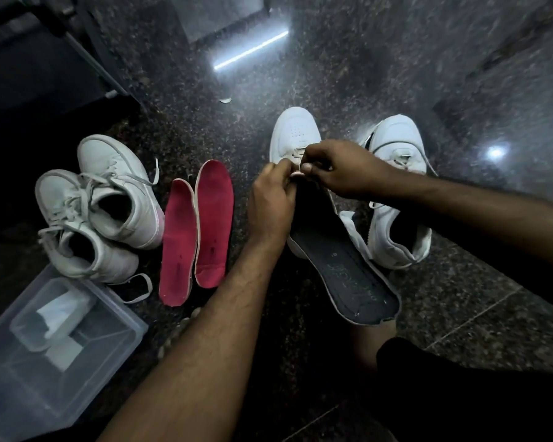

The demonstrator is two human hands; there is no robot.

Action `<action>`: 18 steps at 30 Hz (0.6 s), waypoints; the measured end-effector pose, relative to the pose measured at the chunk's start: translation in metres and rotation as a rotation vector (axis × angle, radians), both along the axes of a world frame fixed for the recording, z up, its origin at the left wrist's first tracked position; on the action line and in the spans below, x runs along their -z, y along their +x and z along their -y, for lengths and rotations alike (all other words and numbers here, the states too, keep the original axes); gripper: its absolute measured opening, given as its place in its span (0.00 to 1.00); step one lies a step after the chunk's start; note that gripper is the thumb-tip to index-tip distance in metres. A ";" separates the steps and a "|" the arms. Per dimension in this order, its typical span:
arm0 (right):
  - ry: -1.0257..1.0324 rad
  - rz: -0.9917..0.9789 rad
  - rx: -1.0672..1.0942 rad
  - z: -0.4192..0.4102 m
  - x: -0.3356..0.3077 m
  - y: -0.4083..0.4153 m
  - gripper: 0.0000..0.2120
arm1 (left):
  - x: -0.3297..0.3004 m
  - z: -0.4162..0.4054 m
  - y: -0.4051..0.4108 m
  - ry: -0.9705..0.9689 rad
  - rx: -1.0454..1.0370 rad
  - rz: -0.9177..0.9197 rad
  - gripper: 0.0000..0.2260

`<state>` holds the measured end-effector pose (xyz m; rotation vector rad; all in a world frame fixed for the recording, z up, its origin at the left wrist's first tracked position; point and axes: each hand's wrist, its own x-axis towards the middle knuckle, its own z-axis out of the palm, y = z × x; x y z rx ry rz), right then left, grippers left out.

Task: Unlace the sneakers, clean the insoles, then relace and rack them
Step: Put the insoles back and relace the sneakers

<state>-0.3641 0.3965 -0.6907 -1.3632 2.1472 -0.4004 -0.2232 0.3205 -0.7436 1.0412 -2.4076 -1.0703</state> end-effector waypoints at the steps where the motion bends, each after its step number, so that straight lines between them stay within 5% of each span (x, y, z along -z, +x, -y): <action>1: -0.042 -0.043 0.014 -0.006 -0.008 0.004 0.10 | 0.000 0.000 0.000 0.008 -0.005 0.001 0.05; 4: -0.065 0.070 0.015 -0.029 -0.042 0.031 0.18 | -0.004 0.001 -0.002 0.029 0.007 0.013 0.05; 6: 0.145 0.246 -0.063 -0.042 -0.064 0.058 0.32 | -0.008 0.003 -0.002 -0.002 0.042 0.028 0.05; 8: 0.356 0.192 -0.224 -0.052 -0.066 0.080 0.40 | -0.013 0.005 -0.003 -0.098 0.097 0.069 0.05; 12: 0.420 -0.136 -0.335 -0.059 -0.047 0.098 0.29 | -0.022 0.014 -0.003 -0.232 0.168 0.183 0.08; 18: 0.334 -0.289 -0.162 -0.064 -0.039 0.103 0.16 | -0.026 0.014 -0.005 -0.436 0.328 0.146 0.06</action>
